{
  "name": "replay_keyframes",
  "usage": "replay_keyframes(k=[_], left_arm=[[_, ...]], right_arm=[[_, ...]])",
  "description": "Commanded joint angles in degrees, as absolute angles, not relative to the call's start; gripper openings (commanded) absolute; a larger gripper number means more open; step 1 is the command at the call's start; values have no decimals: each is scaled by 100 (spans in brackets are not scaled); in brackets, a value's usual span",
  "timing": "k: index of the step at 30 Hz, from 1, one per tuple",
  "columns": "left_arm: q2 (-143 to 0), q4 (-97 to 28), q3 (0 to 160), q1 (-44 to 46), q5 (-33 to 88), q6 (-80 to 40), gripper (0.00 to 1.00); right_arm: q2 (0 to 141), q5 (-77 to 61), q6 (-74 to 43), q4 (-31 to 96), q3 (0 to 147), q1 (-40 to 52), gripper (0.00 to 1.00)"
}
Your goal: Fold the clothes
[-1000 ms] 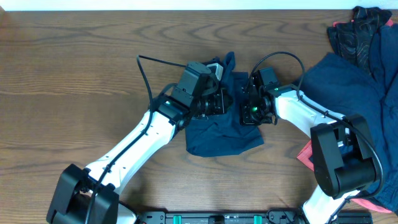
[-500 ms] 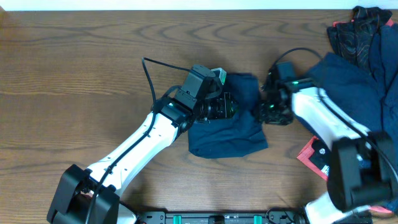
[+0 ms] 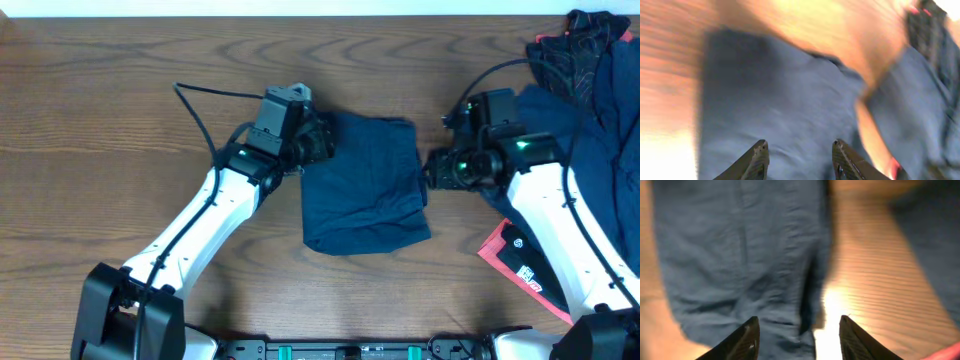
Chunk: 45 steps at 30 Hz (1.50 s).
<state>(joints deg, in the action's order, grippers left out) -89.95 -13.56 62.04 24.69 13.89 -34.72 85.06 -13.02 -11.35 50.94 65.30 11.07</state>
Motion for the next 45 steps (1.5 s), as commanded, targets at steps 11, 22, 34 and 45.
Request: replay_keyframes(k=[11, 22, 34, 45], left_arm=[[-10088, -1474, 6324, 2427, -211, -2982, 43], [-10645, -2672, 6324, 2458, 1570, -2982, 42], [-10565, -4807, 6324, 3474, 2237, -3376, 10], [-8674, -4847, 6324, 3406, -176, -3636, 60]], right_arm=[[9793, -1743, -956, 5081, 6431, 2110, 36], [10833, -1131, -961, 5413, 6431, 2171, 33], [10947, 1028, -1258, 3170, 6737, 1651, 31], [10250, 1007, -1468, 4762, 8254, 1643, 43]])
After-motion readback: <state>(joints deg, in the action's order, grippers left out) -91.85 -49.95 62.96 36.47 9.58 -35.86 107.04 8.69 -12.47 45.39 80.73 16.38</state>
